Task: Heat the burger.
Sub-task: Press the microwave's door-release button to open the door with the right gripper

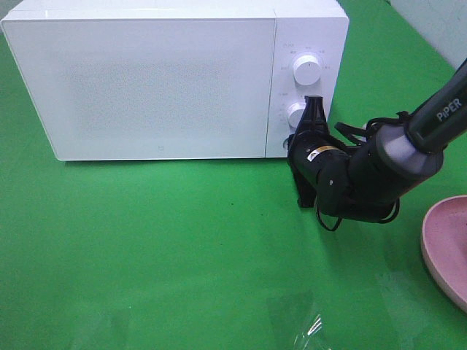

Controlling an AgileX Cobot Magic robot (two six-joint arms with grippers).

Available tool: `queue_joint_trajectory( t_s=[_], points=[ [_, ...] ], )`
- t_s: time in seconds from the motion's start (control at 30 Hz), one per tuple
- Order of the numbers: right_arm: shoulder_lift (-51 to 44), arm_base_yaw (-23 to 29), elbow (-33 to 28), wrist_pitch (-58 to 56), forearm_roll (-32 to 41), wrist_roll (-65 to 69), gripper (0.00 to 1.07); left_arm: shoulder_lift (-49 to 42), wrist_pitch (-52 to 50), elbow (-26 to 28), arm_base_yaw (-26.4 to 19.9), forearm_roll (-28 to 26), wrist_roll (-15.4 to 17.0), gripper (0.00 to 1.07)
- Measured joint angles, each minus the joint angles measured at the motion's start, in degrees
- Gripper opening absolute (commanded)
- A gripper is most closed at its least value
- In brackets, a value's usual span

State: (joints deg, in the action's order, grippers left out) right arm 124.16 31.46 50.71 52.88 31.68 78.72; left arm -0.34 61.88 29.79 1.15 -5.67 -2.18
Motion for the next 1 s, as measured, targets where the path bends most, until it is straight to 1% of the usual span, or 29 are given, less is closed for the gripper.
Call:
queue_joint_trajectory(
  t_s=[0.3,0.5,1.0],
  points=[
    [1.0,0.3,0.7,1.4,0.7,-2.7,0.0,0.0,0.0,0.0,0.0,0.0,0.0,0.96],
    [2.7,0.0,3.2,-0.4,1.0,-3.7,0.0,0.0,0.0,0.0,0.0,0.0,0.0,0.96],
    [2.8,0.0,3.3,-1.2,0.9,-3.8,0.0,0.0,0.0,0.0,0.0,0.0,0.0,0.96]
  ],
)
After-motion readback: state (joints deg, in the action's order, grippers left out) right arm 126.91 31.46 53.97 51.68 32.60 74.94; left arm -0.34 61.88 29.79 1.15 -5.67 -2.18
